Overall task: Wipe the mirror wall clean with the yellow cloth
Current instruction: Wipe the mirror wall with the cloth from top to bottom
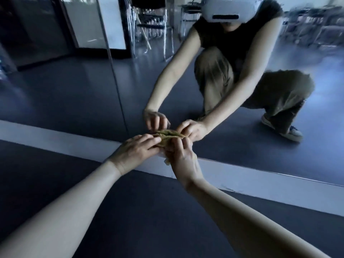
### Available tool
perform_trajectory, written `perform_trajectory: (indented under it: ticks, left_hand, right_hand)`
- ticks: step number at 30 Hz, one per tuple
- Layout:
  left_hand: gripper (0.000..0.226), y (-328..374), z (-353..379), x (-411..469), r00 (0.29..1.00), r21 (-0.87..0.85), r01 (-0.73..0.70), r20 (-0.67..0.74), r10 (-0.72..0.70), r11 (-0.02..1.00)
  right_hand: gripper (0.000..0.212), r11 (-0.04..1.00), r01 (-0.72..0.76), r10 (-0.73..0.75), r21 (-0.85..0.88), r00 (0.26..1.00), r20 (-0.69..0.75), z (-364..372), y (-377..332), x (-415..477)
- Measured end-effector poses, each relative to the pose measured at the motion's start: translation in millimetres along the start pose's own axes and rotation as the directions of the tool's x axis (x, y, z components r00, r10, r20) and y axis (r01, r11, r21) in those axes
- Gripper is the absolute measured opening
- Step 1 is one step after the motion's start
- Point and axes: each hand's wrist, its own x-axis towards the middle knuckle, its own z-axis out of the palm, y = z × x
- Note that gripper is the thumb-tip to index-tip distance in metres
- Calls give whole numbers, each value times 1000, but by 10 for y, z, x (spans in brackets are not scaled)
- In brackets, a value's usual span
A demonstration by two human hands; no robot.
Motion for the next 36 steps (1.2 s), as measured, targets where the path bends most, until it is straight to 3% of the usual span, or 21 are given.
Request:
perform_trajectory:
  ticks: [4,6,8,10,12,13,15,18,19,21,26,32,36]
  left_hand:
    - [26,109,150,-247,921,-98,372,-88,-381,923]
    - [33,226,218,-256,817,-233,524,-132,-561,819]
    - [36,320,288,-292,671,-364,637,-172,-721,679]
    - [30,385,325,-401,456,-554,700,-140,-879,451]
    - [26,438,303,-490,183,-788,614,106,-977,29]
    - [27,460,285,-519,81,-846,515,209,-974,-139]
    - [29,508,241,-553,-29,-895,367,261,-965,-253]
    - [28,542,177,-481,-65,-919,235,310,-948,-317]
    - [27,537,172,-449,-72,-918,219,322,-944,-330]
    - [25,525,181,-395,-74,-908,226,346,-935,-354]
    - [27,623,310,-289,6,-874,351,360,-933,-335]
    - [36,1008,371,46,168,-857,459,342,-924,-234]
    - [36,1360,413,385,187,-822,525,364,-912,-220]
  right_hand:
    - [37,999,36,-36,5,999,20,234,-89,66]
    - [39,999,23,-24,25,999,30,267,-113,47]
    - [41,998,2,-6,64,997,72,291,-159,15]
    - [40,989,15,-28,146,996,89,369,-231,-25]
    - [34,967,9,-19,255,999,39,538,-308,-63]
    - [30,943,-48,51,330,999,1,623,-363,-81]
    - [20,823,-243,301,513,953,-32,756,-506,-99]
    - [27,534,-506,664,677,747,34,861,-635,-35]
    - [25,460,-541,714,704,697,69,877,-627,-11]
    - [20,381,-535,722,754,681,118,825,-589,13]
    - [18,382,-512,715,769,691,105,534,-387,-30]
    - [18,405,-535,746,742,662,70,125,-28,-151]
    - [16,414,-508,756,756,654,26,-265,292,-307]
